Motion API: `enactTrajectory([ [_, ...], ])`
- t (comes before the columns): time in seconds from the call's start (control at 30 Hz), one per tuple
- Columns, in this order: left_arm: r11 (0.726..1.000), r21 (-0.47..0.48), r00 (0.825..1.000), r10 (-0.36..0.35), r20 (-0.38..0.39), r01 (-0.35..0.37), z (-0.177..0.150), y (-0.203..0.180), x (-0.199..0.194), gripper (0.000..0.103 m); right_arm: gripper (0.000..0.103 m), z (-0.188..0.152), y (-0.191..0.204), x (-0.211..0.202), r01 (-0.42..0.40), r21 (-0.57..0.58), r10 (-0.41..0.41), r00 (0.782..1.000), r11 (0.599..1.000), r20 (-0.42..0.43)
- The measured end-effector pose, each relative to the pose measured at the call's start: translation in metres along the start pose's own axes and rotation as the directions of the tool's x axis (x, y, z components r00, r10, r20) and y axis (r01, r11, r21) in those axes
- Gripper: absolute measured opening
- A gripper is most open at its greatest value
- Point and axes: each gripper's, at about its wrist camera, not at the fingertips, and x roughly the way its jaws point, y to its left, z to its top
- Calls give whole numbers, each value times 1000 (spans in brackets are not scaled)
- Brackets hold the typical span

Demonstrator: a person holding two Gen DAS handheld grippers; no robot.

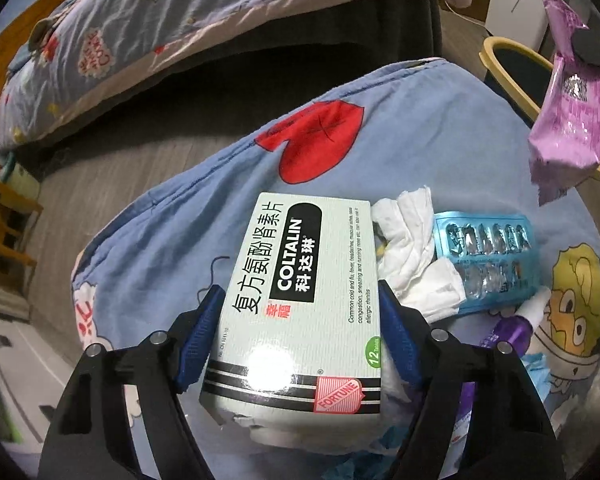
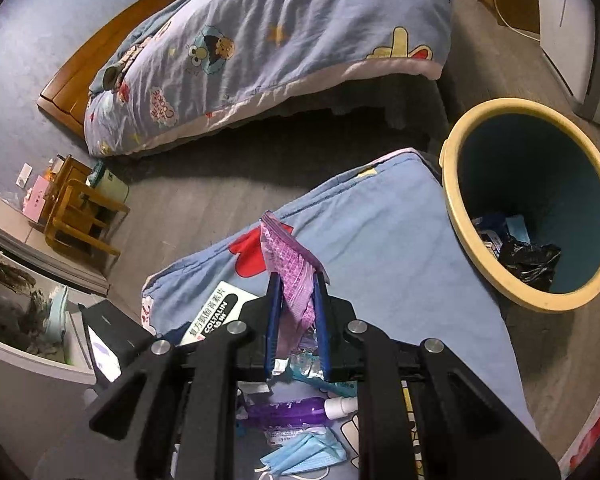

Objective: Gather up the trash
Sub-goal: 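Grasp the pink wipe pack with the right tool while the left tool grasps the white COLTALIN box, then carry both items over the yellow-rimmed bin and open both tools to drop them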

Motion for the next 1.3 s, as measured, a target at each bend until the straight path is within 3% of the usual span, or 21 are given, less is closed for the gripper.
enactTrajectory([
  [0.23, 999, -40, 997, -20, 73, 23, 4, 5, -20, 73, 15, 6, 0, -11, -14, 1, 14, 1000, 1000, 28],
  [0.43, 992, -101, 983, -56, 173, 74, 12, 12, -47, 72, 15, 10, -2, -20, -22, 7, 22, 998, 1000, 53],
  [0.73, 993, -91, 945, -42, 325, 76, 26, 1, -90, 72, 15, 33, -13, -55, 13, -9, -11, 990, 1000, 144],
  [0.9, 994, -82, 933, -44, 358, 78, 29, -5, -98, 72, 15, 49, -21, -85, 56, -50, -43, 974, 997, 222],
  [1.07, 991, -91, 934, -57, 353, 95, 32, -11, -100, 72, 15, 61, -31, -110, 127, -93, -95, 953, 987, 288],
  [1.3, 990, -93, 927, -66, 369, 107, 38, -32, -106, 72, 15, 74, -73, -118, 183, -57, -160, 945, 981, 284],
])
